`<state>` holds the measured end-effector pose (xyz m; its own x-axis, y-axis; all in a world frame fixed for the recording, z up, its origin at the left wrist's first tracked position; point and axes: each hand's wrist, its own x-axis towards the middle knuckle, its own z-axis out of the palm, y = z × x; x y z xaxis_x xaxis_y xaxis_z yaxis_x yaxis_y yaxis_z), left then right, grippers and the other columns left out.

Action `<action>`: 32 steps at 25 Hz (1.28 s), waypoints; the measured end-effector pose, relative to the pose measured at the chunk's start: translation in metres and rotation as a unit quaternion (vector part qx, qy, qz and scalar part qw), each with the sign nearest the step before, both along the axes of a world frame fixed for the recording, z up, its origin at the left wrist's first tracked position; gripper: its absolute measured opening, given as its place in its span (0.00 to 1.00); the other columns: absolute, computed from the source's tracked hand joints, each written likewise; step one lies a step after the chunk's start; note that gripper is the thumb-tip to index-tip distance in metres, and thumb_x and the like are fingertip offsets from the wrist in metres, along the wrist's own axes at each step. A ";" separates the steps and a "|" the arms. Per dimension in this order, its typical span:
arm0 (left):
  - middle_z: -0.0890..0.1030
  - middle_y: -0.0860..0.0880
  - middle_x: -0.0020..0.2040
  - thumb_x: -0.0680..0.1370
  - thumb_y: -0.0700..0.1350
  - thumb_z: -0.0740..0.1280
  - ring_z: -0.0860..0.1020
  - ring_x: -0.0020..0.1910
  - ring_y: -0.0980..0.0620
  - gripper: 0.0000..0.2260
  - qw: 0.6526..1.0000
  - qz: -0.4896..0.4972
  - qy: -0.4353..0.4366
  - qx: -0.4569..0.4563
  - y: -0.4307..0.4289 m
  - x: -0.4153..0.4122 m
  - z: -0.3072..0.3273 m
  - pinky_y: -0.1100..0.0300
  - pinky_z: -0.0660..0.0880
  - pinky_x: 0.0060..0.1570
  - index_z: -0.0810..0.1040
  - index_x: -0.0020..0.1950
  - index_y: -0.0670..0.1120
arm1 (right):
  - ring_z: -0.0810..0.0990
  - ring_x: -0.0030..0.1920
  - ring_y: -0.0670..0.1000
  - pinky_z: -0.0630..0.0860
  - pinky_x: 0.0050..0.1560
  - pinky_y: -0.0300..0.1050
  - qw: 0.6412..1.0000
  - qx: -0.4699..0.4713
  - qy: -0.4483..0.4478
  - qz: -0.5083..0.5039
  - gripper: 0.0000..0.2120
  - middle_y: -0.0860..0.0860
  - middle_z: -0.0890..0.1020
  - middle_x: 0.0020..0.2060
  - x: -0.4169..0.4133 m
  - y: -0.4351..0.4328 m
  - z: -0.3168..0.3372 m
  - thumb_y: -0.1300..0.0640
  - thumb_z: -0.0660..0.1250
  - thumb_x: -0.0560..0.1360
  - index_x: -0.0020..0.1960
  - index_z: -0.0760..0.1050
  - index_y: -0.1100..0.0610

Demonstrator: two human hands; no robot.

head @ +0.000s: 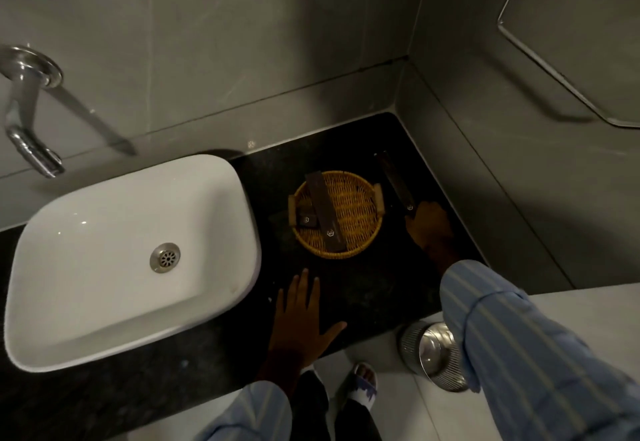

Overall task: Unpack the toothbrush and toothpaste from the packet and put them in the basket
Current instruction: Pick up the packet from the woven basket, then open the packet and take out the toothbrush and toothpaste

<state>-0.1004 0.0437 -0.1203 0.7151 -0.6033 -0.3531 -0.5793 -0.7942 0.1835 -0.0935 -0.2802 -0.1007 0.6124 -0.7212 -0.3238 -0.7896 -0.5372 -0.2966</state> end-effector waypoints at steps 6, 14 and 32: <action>0.53 0.43 0.82 0.73 0.74 0.51 0.52 0.81 0.43 0.45 0.998 0.032 0.000 -0.051 -0.016 0.008 0.023 0.45 0.49 0.78 0.55 0.80 0.45 | 0.81 0.55 0.65 0.77 0.51 0.52 1.000 0.016 -0.002 0.007 0.17 0.66 0.81 0.55 -0.003 -0.015 0.034 0.55 0.64 0.80 0.58 0.77 0.69; 0.57 0.42 0.81 0.74 0.68 0.62 0.55 0.80 0.41 0.43 0.977 -0.007 -0.057 -0.207 -0.069 0.071 0.135 0.45 0.55 0.78 0.54 0.80 0.44 | 0.79 0.59 0.63 0.75 0.55 0.52 0.997 0.042 -0.066 0.010 0.17 0.63 0.79 0.58 0.015 -0.010 0.133 0.54 0.64 0.80 0.61 0.76 0.67; 0.85 0.33 0.50 0.78 0.45 0.68 0.83 0.43 0.44 0.11 0.795 0.086 0.125 -0.588 -0.112 0.189 0.460 0.47 0.83 0.53 0.84 0.53 0.38 | 0.83 0.52 0.57 0.74 0.50 0.42 0.931 -0.077 -0.342 0.106 0.16 0.57 0.85 0.51 0.017 0.022 0.358 0.57 0.71 0.73 0.60 0.81 0.58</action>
<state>0.0881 -0.0681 0.3400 0.8183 -0.5228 0.2388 -0.3104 -0.0524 0.9492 -0.0770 -0.2577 0.2574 0.7707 -0.5666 0.2914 -0.3160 -0.7371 -0.5973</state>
